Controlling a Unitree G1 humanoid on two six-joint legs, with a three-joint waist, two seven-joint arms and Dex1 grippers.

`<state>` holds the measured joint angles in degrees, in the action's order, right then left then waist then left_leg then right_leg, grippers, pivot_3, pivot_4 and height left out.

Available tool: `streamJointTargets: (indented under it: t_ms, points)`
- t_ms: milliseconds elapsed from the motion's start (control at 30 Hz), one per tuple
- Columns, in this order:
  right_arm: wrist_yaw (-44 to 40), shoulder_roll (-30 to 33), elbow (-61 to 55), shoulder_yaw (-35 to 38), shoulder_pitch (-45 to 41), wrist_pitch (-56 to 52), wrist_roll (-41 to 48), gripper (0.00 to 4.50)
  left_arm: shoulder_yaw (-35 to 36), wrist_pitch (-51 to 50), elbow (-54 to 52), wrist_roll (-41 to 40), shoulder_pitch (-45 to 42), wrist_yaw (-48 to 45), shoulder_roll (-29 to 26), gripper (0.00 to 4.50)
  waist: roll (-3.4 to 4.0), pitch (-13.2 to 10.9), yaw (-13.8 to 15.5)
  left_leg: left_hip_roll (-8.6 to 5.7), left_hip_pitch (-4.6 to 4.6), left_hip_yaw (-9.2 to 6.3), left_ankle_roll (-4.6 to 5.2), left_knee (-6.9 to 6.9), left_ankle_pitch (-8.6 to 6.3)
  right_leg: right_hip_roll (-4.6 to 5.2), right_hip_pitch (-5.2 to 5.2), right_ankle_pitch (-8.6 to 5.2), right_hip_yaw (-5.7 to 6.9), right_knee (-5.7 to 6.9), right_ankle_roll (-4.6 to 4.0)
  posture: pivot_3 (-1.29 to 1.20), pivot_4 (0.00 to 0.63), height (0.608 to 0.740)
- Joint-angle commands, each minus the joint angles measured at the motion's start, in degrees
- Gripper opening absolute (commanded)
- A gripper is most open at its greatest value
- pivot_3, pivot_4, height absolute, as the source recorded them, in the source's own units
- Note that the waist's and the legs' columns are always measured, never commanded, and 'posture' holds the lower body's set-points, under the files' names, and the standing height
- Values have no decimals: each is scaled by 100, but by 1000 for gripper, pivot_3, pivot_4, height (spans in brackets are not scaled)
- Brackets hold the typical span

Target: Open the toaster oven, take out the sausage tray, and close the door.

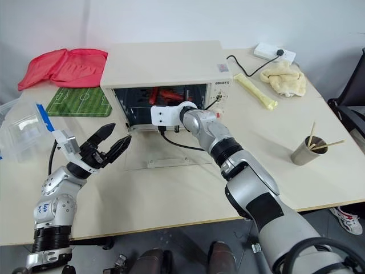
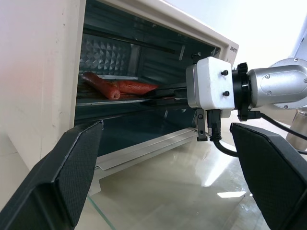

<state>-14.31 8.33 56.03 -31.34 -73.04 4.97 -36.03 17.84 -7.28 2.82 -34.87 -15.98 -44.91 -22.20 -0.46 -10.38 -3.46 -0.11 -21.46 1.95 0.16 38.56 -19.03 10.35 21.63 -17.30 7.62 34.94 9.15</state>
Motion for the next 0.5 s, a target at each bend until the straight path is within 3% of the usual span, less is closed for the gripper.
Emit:
streamJointTargets:
  t_ms: [33, 500]
  points:
    - [48, 51, -414, 114, -26, 82, 29, 69, -4, 127, -72, 48, -89, 8, -25, 4500, 0, 0, 1, 0, 0, 0, 0, 0, 0, 0, 0, 0, 0, 0, 0, 0, 150, 740]
    - [-445, 327, -2228, 91, 732, -395, -196, 69, -45, 49, -40, 37, -109, 2, -30, 4500, 0, 0, -9, -1, 0, 2, -2, -35, 1, 0, 14, 0, 3, -9, 0, 0, 150, 740]
